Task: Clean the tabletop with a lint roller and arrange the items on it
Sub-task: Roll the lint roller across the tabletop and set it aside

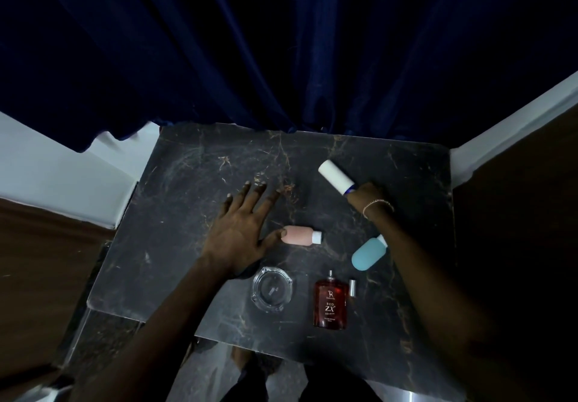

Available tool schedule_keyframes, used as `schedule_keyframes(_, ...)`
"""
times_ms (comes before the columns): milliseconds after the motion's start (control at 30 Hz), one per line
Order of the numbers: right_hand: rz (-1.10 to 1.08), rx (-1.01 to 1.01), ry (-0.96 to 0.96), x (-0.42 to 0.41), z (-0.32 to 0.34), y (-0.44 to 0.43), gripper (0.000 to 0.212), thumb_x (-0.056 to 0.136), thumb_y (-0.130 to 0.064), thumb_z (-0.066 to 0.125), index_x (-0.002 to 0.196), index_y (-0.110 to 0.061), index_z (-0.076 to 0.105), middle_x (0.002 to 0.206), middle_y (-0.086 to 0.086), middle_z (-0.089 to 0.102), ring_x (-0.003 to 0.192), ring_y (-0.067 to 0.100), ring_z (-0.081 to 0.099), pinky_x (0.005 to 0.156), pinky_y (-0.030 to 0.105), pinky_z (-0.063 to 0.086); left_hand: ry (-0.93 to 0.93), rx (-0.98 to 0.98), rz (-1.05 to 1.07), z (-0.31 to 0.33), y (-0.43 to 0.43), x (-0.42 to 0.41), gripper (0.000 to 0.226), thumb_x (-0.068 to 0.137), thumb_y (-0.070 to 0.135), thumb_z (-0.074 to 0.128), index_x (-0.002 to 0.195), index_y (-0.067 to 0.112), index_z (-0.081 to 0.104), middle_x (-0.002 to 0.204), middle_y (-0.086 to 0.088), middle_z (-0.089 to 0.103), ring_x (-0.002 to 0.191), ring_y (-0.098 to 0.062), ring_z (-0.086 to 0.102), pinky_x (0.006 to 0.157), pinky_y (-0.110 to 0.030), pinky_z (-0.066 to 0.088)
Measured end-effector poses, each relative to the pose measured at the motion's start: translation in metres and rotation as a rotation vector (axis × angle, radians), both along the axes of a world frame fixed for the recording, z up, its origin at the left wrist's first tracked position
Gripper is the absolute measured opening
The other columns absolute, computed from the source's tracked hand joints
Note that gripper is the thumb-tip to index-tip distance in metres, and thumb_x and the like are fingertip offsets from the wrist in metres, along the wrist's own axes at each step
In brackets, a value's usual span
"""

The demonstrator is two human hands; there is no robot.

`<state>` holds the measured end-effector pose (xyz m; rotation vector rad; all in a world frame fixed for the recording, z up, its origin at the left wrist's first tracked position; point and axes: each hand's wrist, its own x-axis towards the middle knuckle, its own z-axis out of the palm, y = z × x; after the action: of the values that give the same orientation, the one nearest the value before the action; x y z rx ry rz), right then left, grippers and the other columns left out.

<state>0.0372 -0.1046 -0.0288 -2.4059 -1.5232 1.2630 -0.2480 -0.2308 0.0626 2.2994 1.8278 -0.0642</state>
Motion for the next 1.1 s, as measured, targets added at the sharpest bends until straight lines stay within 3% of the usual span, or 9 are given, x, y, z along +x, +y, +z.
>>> schedule_keyframes(133, -0.121, -0.083, 0.269, -0.011, -0.008, -0.019, 0.025, 0.092, -0.024, 0.058, 0.083, -0.003, 0.069, 0.063, 0.009, 0.062, 0.047, 0.018, 0.051, 0.046, 0.023, 0.038, 0.012, -0.007, -0.001, 0.002, -0.002, 0.006, 0.082, 0.097, 0.076, 0.034, 0.164, 0.034, 0.013, 0.173, -0.003, 0.021, 0.161, -0.031, 0.015, 0.127, -0.057, 0.026)
schedule_keyframes(200, -0.130, -0.146, 0.331, -0.016, -0.009, -0.026, 0.028, 0.095, -0.026, 0.056, 0.078, -0.005, 0.064, 0.057, 0.006, 0.053, 0.043, 0.016, 0.042, 0.045, 0.022, 0.031, 0.014, -0.013, -0.001, 0.002, -0.003, 0.010, 0.082, 0.097, 0.076, 0.033, 0.164, 0.034, 0.012, 0.173, -0.003, 0.019, 0.162, -0.030, 0.014, 0.128, -0.056, 0.025)
schedule_keyframes(333, -0.107, -0.187, 0.385, -0.015, -0.009, -0.031, 0.031, 0.098, -0.031, 0.055, 0.083, -0.005, 0.063, 0.057, 0.007, 0.051, 0.043, 0.015, 0.039, 0.042, 0.021, 0.027, 0.011, -0.020, 0.002, 0.003, -0.003, 0.021, 0.081, 0.096, 0.077, 0.031, 0.163, 0.035, 0.012, 0.173, -0.002, 0.019, 0.162, -0.029, 0.014, 0.128, -0.054, 0.023)
schedule_keyframes(433, -0.131, -0.154, 0.425, -0.007, -0.008, -0.023, 0.035, 0.099, -0.030, 0.056, 0.074, -0.006, 0.059, 0.058, 0.006, 0.050, 0.042, 0.014, 0.038, 0.036, 0.018, 0.026, -0.008, -0.003, 0.005, 0.003, -0.002, 0.028, 0.080, 0.097, 0.076, 0.033, 0.163, 0.036, 0.012, 0.172, 0.000, 0.021, 0.161, -0.027, 0.015, 0.127, -0.051, 0.022)
schedule_keyframes(767, -0.169, -0.046, 0.296, 0.059, 0.013, 0.037, 0.039, 0.101, -0.036, 0.053, 0.075, -0.007, 0.057, 0.064, 0.010, 0.051, 0.050, 0.019, 0.040, 0.050, 0.027, 0.031, -0.038, -0.008, -0.054, 0.009, 0.018, 0.035, 0.082, 0.096, 0.077, 0.033, 0.163, 0.036, 0.013, 0.172, 0.001, 0.020, 0.162, -0.028, 0.013, 0.129, -0.053, 0.021)
schedule_keyframes(900, -0.171, -0.038, 0.278, 0.051, 0.015, 0.031, 0.034, 0.100, -0.034, 0.055, 0.088, -0.004, 0.062, 0.064, 0.009, 0.052, 0.050, 0.018, 0.042, 0.050, 0.027, 0.032, -0.065, -0.002, -0.058, 0.006, 0.021, 0.031, 0.083, 0.094, 0.078, 0.032, 0.163, 0.035, 0.015, 0.172, 0.000, 0.021, 0.161, -0.029, 0.015, 0.128, -0.055, 0.024)
schedule_keyframes(1100, -0.137, -0.037, 0.299, 0.006, 0.015, -0.004, 0.029, 0.099, -0.028, 0.057, 0.086, -0.002, 0.062, 0.060, 0.006, 0.051, 0.047, 0.018, 0.043, 0.046, 0.026, 0.032, -0.107, -0.028, -0.113, -0.009, 0.030, 0.021, 0.084, 0.092, 0.077, 0.033, 0.163, 0.034, 0.017, 0.171, -0.001, 0.025, 0.160, -0.031, 0.019, 0.126, -0.054, 0.025)
